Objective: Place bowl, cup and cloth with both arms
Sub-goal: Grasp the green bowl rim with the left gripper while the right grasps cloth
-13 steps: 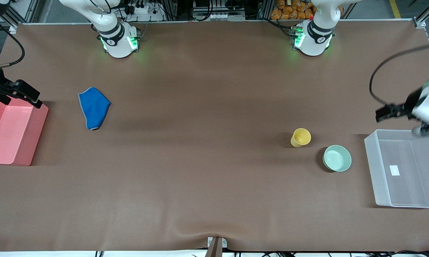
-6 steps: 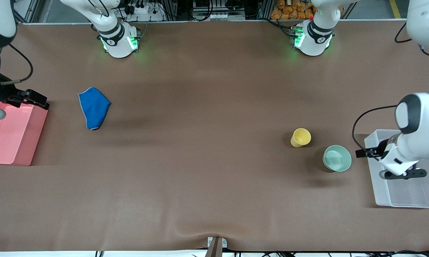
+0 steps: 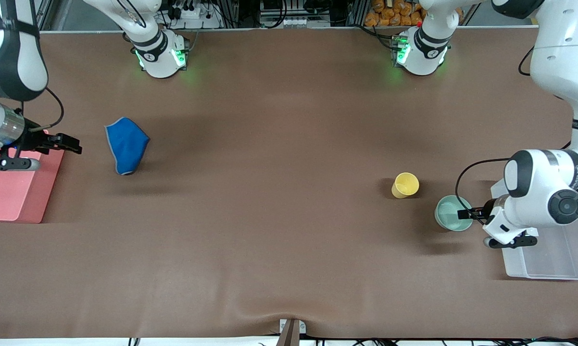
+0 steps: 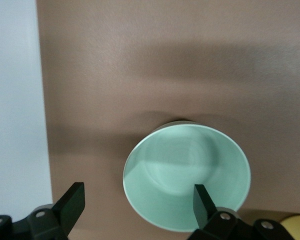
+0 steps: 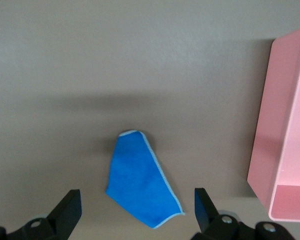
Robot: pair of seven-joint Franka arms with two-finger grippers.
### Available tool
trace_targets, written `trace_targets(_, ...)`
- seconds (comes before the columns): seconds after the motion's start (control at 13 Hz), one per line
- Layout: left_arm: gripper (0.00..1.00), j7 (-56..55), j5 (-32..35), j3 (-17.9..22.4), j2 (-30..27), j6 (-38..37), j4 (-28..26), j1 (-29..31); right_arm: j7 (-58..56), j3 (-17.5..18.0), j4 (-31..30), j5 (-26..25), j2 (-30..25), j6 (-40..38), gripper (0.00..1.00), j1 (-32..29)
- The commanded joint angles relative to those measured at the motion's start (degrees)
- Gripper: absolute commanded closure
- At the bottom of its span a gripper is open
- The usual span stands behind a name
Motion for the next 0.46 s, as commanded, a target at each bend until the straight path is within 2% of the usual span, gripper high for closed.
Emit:
trace_targets(0.0,0.17,-1.0,1.5,-0.2,2.2,1.6,0.2,0.1,-1.7,0.7,-2.8,-0.4,3.4,3.1,0.0,-1.4)
trace_targets(0.08,0.2,-1.0,1.5,-0.2,2.6,2.1,0.1,0.0,-1.7,0.7,-4.4,-0.4,4.3,4.1,0.0,-1.4)
trace_targets(0.15,0.28,-1.0,1.5,-0.1,2.9,2.1,0.1,-0.1,-1.6,0.8,-7.3,-0.3,4.6,7.0,0.0,-1.4)
trace_targets(0.31,0.59,-1.0,1.5,-0.2,3.8,3.0,0.0,0.0,-1.7,0.8,-11.7,-0.3,5.3,12.3,0.0,-1.1)
trace_targets(0.38,0.79,-1.0,1.5,-0.1,3.8,3.2,-0.1,-0.1,-1.7,0.8,-12.1,-0.3,6.7,12.5,0.0,-1.2)
